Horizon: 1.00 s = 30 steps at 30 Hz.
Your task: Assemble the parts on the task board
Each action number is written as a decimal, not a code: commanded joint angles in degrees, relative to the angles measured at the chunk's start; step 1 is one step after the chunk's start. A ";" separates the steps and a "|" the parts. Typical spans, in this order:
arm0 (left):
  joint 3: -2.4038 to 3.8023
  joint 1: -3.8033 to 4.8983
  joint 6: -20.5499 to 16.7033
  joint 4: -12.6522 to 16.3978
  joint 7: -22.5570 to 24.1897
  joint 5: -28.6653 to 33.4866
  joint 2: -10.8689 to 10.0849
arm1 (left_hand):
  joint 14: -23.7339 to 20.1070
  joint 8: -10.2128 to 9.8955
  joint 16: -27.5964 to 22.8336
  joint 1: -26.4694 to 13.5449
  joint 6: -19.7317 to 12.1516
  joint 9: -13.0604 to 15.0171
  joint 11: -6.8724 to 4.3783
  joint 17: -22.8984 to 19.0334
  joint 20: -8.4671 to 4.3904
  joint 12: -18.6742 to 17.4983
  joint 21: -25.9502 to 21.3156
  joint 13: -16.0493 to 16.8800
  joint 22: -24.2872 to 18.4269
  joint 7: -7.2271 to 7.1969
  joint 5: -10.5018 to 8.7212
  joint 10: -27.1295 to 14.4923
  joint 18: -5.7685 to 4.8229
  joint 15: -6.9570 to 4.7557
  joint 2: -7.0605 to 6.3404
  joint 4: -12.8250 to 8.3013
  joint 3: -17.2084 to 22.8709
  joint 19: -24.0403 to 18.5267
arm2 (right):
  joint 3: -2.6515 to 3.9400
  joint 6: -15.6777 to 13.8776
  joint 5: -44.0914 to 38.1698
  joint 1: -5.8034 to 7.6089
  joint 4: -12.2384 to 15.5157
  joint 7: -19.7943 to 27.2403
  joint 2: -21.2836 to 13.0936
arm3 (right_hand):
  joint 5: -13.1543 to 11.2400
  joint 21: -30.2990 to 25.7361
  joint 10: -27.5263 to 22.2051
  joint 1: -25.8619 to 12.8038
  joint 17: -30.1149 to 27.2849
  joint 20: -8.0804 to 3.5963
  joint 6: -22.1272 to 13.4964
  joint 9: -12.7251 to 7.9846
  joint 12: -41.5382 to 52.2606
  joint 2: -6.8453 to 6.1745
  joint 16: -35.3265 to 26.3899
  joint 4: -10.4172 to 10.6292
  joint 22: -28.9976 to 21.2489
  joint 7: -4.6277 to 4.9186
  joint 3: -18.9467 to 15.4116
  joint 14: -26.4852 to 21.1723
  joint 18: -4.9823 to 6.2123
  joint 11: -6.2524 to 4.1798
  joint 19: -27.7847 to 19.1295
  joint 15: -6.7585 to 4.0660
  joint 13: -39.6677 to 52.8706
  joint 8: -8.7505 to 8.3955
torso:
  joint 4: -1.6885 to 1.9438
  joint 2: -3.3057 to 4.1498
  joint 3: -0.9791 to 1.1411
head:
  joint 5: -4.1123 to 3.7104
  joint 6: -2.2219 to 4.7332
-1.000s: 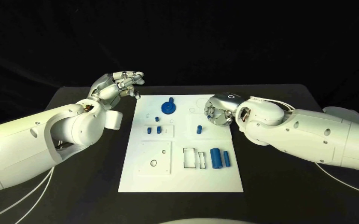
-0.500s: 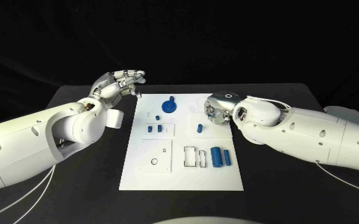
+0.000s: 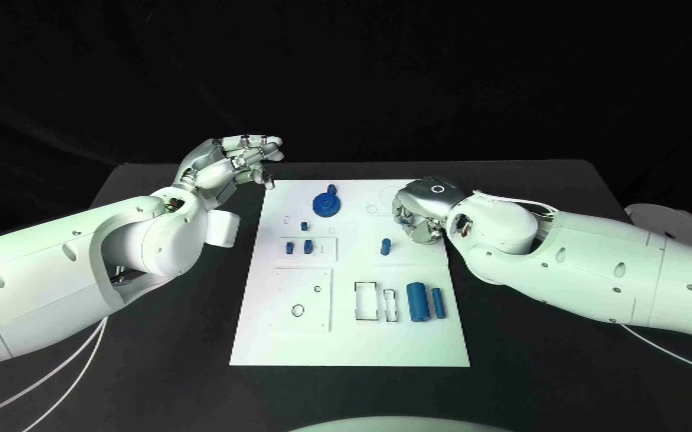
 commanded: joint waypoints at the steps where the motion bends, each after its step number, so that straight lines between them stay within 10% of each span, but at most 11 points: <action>1: 0.04 0.02 1.03 0.12 -0.35 -0.84 0.16 | -0.14 -0.25 0.36 0.67 -0.19 0.06 0.35 0.07 0.13 -0.33 -0.41 -0.09 -0.07 0.45 0.06 -0.29 0.76 0.49 0.00 -0.48 0.10 0.47 | -0.76 1.29 -1.44 -0.99 0.04 -1.20 -0.25 | 0.25 0.59 1.42 0.71 0.12 0.12 0.39 0.08 0.36 0.50 0.23 -0.17 0.28 -0.08 0.33 1.30 -1.04 -1.03 0.51 -0.51 0.24 0.34 | 0.02 -0.03 0.00 | 0.02 0.05; 30: 0.03 -0.01 1.66 -0.84 -1.08 -1.96 0.12 | -0.44 -0.76 0.34 1.16 -0.80 0.04 0.74 0.06 0.30 -0.89 -0.48 -0.16 -0.09 0.90 0.30 -0.81 0.74 0.76 0.39 -1.11 0.68 0.48 | 0.21 -9.18 0.55 0.01 6.36 0.24 -4.66 | -0.40 2.28 1.56 0.00 0.55 0.12 0.60 0.47 0.43 0.15 0.58 -0.28 1.98 -0.16 0.42 1.42 -1.42 -1.13 1.31 -0.54 0.85 0.54 | -0.24 -0.10 0.01 | 0.63 0.60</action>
